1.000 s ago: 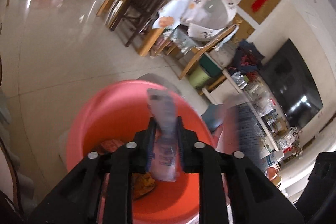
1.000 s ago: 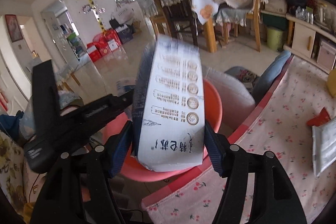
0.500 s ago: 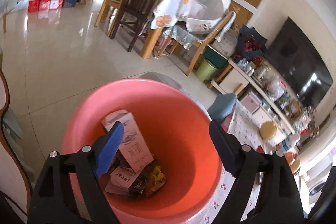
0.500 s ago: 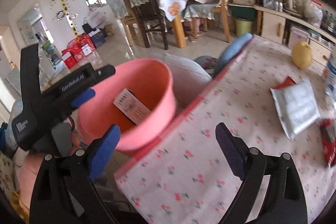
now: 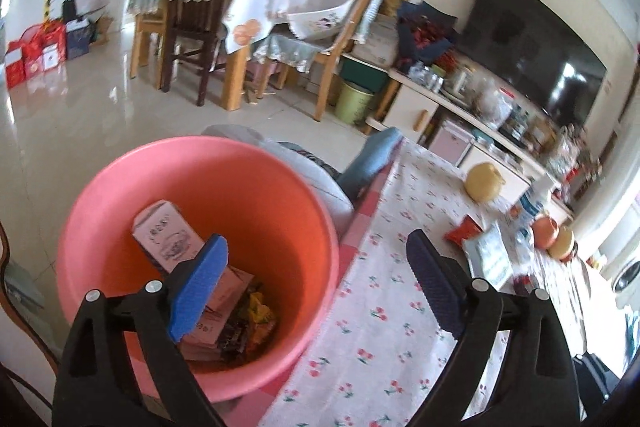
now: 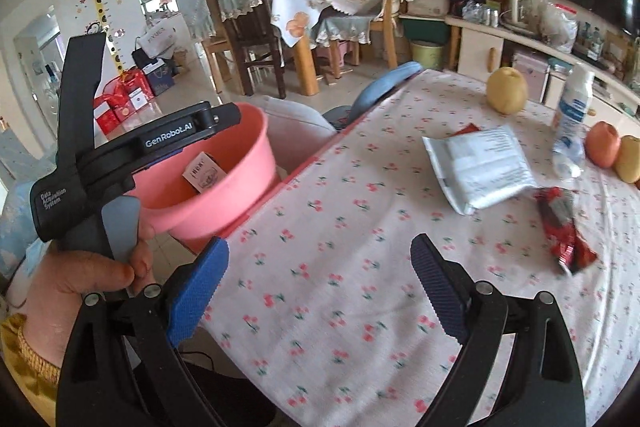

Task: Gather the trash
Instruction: 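Move both open tools back over the table toward the remaining wrappers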

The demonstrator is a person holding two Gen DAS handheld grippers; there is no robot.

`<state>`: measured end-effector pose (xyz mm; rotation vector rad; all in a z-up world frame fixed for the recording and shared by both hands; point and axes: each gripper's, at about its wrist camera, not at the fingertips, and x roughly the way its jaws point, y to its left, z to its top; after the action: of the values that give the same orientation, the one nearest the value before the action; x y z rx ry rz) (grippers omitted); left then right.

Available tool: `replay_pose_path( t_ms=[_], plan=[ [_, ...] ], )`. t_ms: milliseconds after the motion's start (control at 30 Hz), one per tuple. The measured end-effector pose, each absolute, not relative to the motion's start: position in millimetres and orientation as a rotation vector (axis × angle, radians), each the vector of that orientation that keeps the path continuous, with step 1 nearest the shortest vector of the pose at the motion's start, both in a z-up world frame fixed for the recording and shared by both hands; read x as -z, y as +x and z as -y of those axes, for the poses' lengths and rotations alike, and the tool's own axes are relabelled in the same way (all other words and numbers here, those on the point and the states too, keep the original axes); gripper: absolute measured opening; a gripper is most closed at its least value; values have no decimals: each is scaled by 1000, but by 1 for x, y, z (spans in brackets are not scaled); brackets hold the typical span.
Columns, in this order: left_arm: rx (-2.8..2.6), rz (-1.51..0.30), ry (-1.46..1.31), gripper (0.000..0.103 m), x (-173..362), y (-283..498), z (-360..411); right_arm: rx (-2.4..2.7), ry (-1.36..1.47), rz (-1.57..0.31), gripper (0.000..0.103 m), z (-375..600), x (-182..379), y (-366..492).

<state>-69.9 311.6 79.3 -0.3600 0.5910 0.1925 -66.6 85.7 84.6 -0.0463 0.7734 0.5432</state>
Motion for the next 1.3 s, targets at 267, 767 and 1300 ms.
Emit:
replay_pose_path(
  t_ms=[267, 767, 1300],
  plan=[
    [-132, -593, -285, 94, -82, -71, -267, -491, -12, -744, 94, -47, -86, -82],
    [-42, -599, -148, 95, -82, -70, -189, -435, 26, -691, 94, 10, -90, -101],
    [5, -624, -25, 95, -77, -64, -130, -373, 101, -692, 94, 68, -83, -101]
  ],
)
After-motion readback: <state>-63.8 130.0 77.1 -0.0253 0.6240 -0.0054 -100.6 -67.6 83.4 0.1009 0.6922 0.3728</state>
